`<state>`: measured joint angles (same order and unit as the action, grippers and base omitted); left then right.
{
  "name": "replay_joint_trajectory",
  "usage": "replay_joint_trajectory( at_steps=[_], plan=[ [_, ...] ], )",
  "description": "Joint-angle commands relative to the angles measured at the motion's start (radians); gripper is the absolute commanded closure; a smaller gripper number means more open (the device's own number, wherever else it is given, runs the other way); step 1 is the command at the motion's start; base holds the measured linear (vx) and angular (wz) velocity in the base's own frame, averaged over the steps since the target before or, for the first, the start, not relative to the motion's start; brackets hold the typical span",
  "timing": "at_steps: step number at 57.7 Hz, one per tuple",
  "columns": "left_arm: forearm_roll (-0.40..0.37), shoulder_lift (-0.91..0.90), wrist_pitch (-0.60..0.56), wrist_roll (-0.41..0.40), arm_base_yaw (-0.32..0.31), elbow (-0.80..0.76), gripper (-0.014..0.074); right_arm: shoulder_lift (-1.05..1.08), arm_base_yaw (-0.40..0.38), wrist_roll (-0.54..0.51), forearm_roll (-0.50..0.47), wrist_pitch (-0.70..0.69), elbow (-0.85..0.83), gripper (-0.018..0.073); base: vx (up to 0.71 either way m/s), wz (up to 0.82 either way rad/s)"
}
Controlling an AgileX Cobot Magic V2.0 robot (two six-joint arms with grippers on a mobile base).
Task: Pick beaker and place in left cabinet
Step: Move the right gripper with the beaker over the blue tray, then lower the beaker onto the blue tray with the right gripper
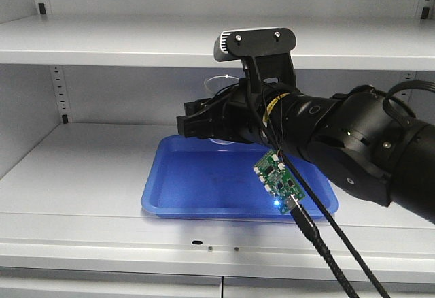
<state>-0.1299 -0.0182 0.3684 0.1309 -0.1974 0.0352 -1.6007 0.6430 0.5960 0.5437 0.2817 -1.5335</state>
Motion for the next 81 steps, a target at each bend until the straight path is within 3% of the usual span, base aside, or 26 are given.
replay_joint_trajectory(
  at_steps=[1,20,42,47,51,65,81],
  plan=[
    [-0.01,-0.01,-0.082,-0.001,-0.006,-0.019,0.0603,0.047,-0.006,-0.001,0.015,-0.038,-0.037,0.0505,0.0,0.0],
    [-0.01,-0.01,-0.082,-0.001,-0.006,-0.019,0.0603,-0.045,-0.006,-0.019,0.03,-0.076,-0.037,0.0505,0.0,0.0],
    [-0.01,-0.01,-0.082,-0.001,-0.006,-0.019,0.0603,-0.233,-0.021,-0.018,0.163,-0.273,-0.037,0.0505,0.0,0.0],
    [-0.01,-0.01,-0.082,-0.001,-0.006,-0.019,0.0603,-0.266,-0.056,-0.018,0.177,-0.334,-0.037,0.0505,0.0,0.0],
    [-0.01,-0.01,-0.082,-0.001,-0.006,-0.019,0.0603,-0.296,-0.127,0.012,0.143,-0.434,-0.037,0.0505,0.0,0.0],
    [-0.01,-0.01,-0.082,-0.001,-0.006,-0.019,0.0603,-0.367,-0.252,0.015,0.089,-0.513,-0.079,0.0505,0.0,0.0],
    [-0.01,-0.01,-0.082,-0.001,-0.006,-0.019,0.0603,-0.479,-0.273,0.016,0.092,-0.5,-0.173,0.0501,0.0,0.0]
  ],
)
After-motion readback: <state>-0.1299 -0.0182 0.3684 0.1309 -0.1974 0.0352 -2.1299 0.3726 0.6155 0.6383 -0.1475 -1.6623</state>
